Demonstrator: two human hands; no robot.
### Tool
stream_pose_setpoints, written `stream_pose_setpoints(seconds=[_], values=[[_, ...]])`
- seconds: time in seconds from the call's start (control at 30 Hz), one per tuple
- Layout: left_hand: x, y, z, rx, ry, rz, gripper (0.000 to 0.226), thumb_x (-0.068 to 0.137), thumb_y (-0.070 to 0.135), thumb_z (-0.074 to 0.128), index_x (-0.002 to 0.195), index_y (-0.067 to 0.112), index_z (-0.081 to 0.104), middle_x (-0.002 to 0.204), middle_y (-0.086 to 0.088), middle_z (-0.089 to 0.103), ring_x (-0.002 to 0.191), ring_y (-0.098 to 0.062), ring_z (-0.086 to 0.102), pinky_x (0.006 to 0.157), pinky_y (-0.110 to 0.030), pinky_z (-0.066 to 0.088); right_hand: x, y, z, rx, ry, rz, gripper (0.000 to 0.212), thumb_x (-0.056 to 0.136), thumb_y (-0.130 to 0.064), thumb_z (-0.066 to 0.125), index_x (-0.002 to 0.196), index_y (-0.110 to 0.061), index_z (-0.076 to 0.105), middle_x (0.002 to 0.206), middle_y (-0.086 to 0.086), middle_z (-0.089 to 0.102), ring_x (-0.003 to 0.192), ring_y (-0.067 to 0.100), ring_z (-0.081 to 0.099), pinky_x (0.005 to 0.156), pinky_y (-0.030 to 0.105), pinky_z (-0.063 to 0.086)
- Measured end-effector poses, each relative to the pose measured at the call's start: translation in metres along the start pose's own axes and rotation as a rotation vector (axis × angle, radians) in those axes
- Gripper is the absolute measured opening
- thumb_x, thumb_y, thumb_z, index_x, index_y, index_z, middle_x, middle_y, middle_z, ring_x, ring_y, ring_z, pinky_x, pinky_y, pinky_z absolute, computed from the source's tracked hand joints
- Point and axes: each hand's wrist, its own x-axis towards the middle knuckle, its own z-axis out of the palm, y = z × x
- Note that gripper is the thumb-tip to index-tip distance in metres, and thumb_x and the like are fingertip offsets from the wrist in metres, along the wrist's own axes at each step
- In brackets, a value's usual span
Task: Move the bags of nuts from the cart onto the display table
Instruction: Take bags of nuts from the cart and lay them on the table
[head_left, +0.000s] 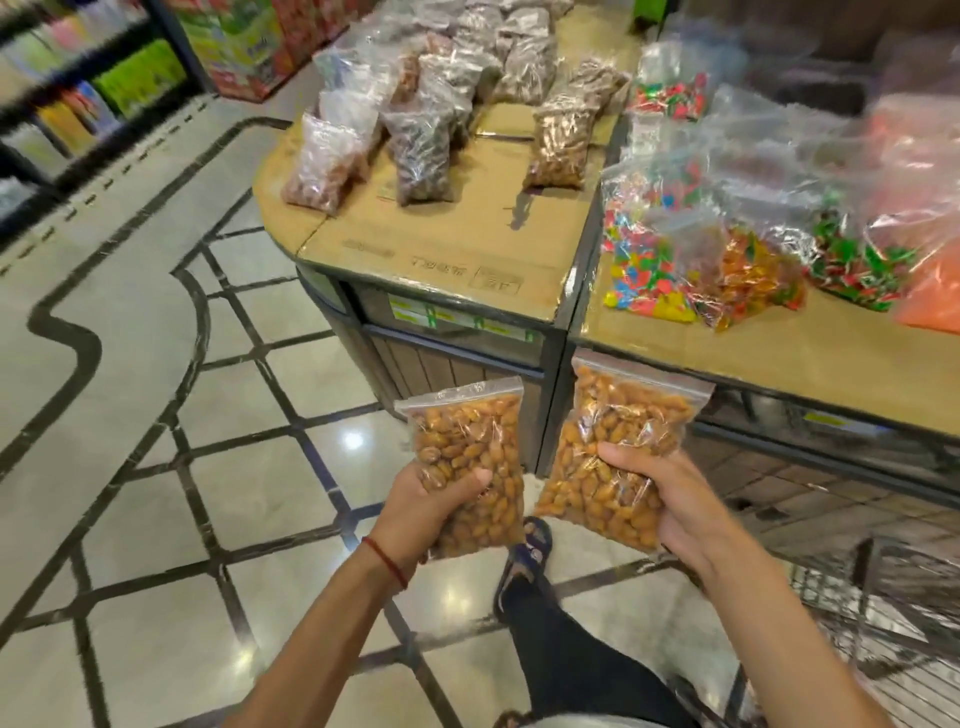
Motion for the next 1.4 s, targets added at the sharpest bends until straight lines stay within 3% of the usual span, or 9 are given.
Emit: stream_pose_setpoints(seconds=[0.37,0.53,0.63,0.73,0.87,0.97,1.07,1.17,1.4], values=[[0.177,0.119,0.011,-0.015,0.031,0.006,0.031,0.088,0.016,0.08,0.116,0.024,0.069,0.106,0.003,0.08,0.097,-0.012,0.077,0.075,-0.023,0.061,0.137,-0.118,0.022,0.078,0.099,-0.045,0.047,0.07,-0.005,0.08,0.117,-0.009,0.07,0.098,0.01,0.083,0.083,0.023,0.081,0.07,0.04,0.067],[0.247,0.154,0.017,-0.051,0.011,-0.035,0.022,0.091,0.012,0.076,0.112,0.018,0.072,0.101,-0.002,0.081,0.092,-0.018,0.078,0.075,-0.032,0.064,0.177,-0.148,0.025,0.149,0.21,-0.055,0.078,0.058,-0.01,0.093,0.129,-0.011,0.062,0.116,0.016,0.08,0.103,0.031,0.078,0.092,0.048,0.06],[0.289,0.177,0.021,-0.012,-0.044,-0.056,0.029,0.091,0.011,0.076,0.119,0.006,0.071,0.098,-0.007,0.081,0.086,-0.022,0.079,0.067,-0.031,0.064,0.191,-0.169,0.033,0.162,0.234,-0.079,0.047,0.071,-0.002,0.086,0.111,-0.012,0.064,0.093,0.008,0.083,0.087,0.024,0.079,0.089,0.046,0.059],[0.338,0.197,0.023,0.069,-0.095,-0.057,0.013,0.09,0.009,0.077,0.09,0.001,0.067,0.075,-0.009,0.075,0.059,-0.018,0.073,0.047,-0.027,0.056,0.207,-0.181,0.042,0.175,0.301,-0.093,0.044,0.073,-0.003,0.083,0.104,-0.021,0.057,0.096,0.005,0.08,0.089,0.017,0.076,0.082,0.039,0.059],[0.403,0.227,0.028,0.215,-0.143,-0.012,0.046,0.087,0.008,0.081,0.068,0.02,0.041,0.055,0.008,0.058,0.051,-0.007,0.062,0.044,-0.017,0.047,0.227,-0.186,0.061,0.215,0.388,-0.102,0.059,0.064,-0.006,0.086,0.12,-0.011,0.065,0.106,0.012,0.082,0.09,0.023,0.081,0.065,0.033,0.064],[0.444,0.252,0.033,0.287,-0.203,0.025,0.04,0.086,0.011,0.083,0.075,0.02,0.045,0.068,0.008,0.065,0.067,-0.01,0.065,0.057,-0.021,0.053,0.239,-0.19,0.077,0.271,0.428,-0.083,0.056,0.06,-0.006,0.092,0.111,-0.012,0.071,0.107,0.014,0.082,0.096,0.027,0.079,0.083,0.042,0.063],[0.481,0.276,0.042,0.294,-0.264,0.033,0.039,0.083,0.018,0.087,0.108,0.017,0.057,0.109,-0.007,0.073,0.094,-0.019,0.071,0.084,-0.042,0.063,0.249,-0.192,0.091,0.256,0.462,-0.098,0.094,0.053,-0.024,0.106,0.137,-0.02,0.063,0.138,0.009,0.071,0.123,0.025,0.07,0.111,0.051,0.051],[0.513,0.296,0.053,0.32,-0.357,0.079,0.063,0.08,0.019,0.088,0.13,0.018,0.051,0.119,-0.002,0.07,0.108,-0.024,0.07,0.097,-0.049,0.058,0.254,-0.199,0.105,0.282,0.529,-0.087,0.093,0.073,-0.017,0.093,0.146,-0.033,0.038,0.136,-0.011,0.057,0.13,0.018,0.054,0.115,0.041,0.041],[0.558,0.308,0.076,0.484,-0.503,0.162,0.076,0.086,0.023,0.082,0.151,0.022,0.044,0.135,0.001,0.061,0.125,-0.021,0.059,0.105,-0.04,0.048,0.272,-0.183,0.111,0.237,0.592,-0.111,0.116,0.044,-0.044,0.109,0.145,-0.027,0.054,0.139,0.003,0.07,0.133,0.03,0.064,0.114,0.057,0.048]])
